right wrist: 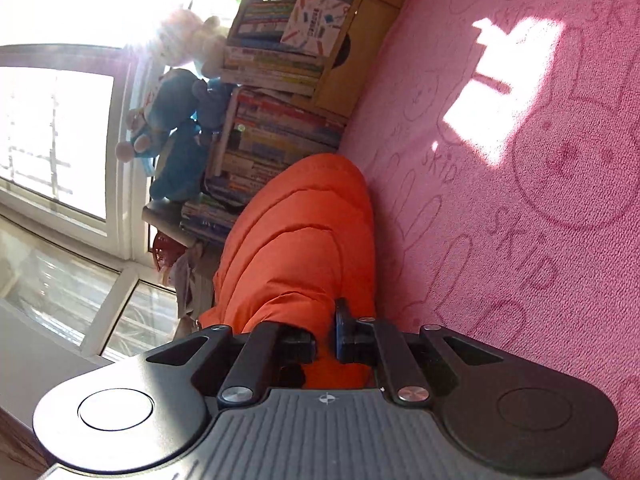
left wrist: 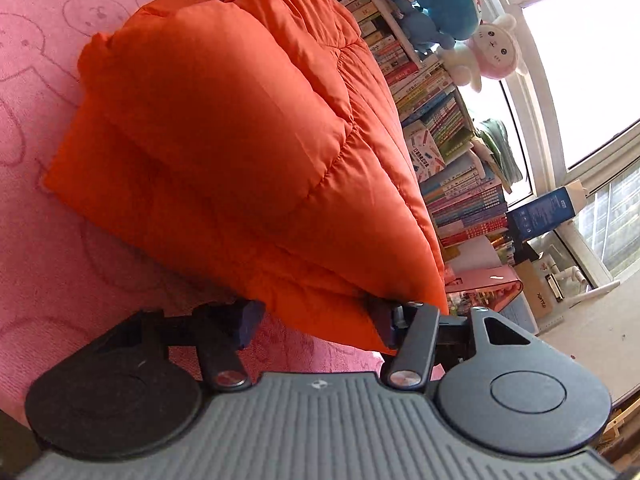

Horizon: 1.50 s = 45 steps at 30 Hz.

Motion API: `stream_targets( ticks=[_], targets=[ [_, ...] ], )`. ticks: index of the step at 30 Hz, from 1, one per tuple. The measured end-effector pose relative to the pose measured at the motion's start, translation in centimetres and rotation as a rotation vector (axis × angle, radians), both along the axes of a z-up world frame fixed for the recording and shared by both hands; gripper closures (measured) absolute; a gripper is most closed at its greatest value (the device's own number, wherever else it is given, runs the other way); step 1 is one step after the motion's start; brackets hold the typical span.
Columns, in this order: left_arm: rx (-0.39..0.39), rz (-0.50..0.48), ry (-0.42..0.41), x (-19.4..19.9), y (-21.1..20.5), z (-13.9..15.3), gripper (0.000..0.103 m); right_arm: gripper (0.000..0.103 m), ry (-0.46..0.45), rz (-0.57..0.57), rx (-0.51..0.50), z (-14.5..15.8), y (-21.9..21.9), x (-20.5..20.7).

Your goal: Fold clothes

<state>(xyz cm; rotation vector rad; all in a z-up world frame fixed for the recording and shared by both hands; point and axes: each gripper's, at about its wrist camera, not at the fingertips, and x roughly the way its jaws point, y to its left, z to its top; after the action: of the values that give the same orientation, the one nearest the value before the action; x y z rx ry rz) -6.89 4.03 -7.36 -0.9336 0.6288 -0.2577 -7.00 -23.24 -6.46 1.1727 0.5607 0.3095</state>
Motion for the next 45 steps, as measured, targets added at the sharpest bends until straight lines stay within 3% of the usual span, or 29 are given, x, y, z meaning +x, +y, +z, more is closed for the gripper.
stream_targets(
  ticks=[3,5,7,9,10,13,19,21,22,24,26,29,33,36,38,41,42,44,45],
  targets=[
    [0.015,0.059,0.027,0.0,0.5,-0.3,0.072,0.093,-0.017,-0.018,-0.050,0.2,0.3,-0.3],
    [0.022,0.082,0.051,0.0,1.2,-0.5,0.083,0.093,-0.041,-0.043,-0.205,1.0,1.2,-0.9],
    [0.040,0.104,0.068,0.0,2.1,-0.6,0.086,0.093,-0.071,-0.062,-0.373,1.6,2.3,-1.6],
    [0.115,0.135,0.055,-0.4,2.5,0.0,0.087,0.092,-0.104,-0.063,-0.519,2.0,3.6,-2.2],
    [0.164,0.155,0.054,-0.5,2.9,0.3,0.087,0.092,-0.119,-0.060,-0.572,2.1,4.2,-2.4],
    [0.206,0.200,0.064,-0.4,4.3,0.7,0.088,0.090,-0.168,-0.059,-0.734,2.4,6.2,-3.2],
    [0.333,0.312,0.075,-0.6,7.5,1.6,0.088,0.087,-0.219,-0.030,-0.862,2.5,8.1,-4.0],
    [0.453,0.439,0.111,-1.2,8.9,1.9,0.092,0.088,-0.226,-0.028,-0.890,2.5,8.6,-4.3],
    [0.524,0.514,0.136,-1.4,9.6,2.1,0.103,0.087,-0.227,-0.034,-0.905,2.5,8.8,-4.4],
    [0.543,0.554,0.153,-2.1,12.3,2.2,0.103,0.088,-0.216,-0.053,-0.924,2.3,8.7,-4.4],
    [0.441,0.457,0.093,-3.3,14.2,2.7,0.099,0.088,-0.202,-0.052,-0.900,2.0,8.2,-4.2],
    [0.500,0.345,-0.043,-4.5,11.5,4.6,0.099,0.088,-0.194,-0.042,-0.882,1.7,8.1,-4.2],
    [0.628,0.266,-0.246,-5.3,6.6,7.6,0.093,0.088,-0.200,-0.035,-0.898,1.7,8.3,-4.3],
    [0.712,0.213,-0.416,-5.6,3.7,9.5,0.080,0.088,-0.203,-0.030,-0.902,1.7,8.2,-4.2],
    [0.823,0.210,-0.497,-5.0,1.7,9.9,0.073,0.088,-0.208,-0.031,-0.912,1.6,8.2,-4.3],
    [0.998,0.229,-0.472,-2.3,-0.4,8.9,0.072,0.088,-0.220,-0.037,-0.939,1.6,8.4,-4.4],
    [1.032,0.220,-0.428,-1.0,-0.7,8.3,0.072,0.088,-0.229,-0.040,-0.959,1.7,8.5,-4.5],
    [1.055,0.191,-0.315,1.3,-0.5,6.6,0.072,0.085,-0.256,-0.052,-1.030,1.8,8.9,-4.9],
    [1.054,0.177,-0.289,1.9,-0.4,6.0,0.072,0.078,-0.278,-0.062,-1.090,1.8,9.3,-5.1]
  ],
)
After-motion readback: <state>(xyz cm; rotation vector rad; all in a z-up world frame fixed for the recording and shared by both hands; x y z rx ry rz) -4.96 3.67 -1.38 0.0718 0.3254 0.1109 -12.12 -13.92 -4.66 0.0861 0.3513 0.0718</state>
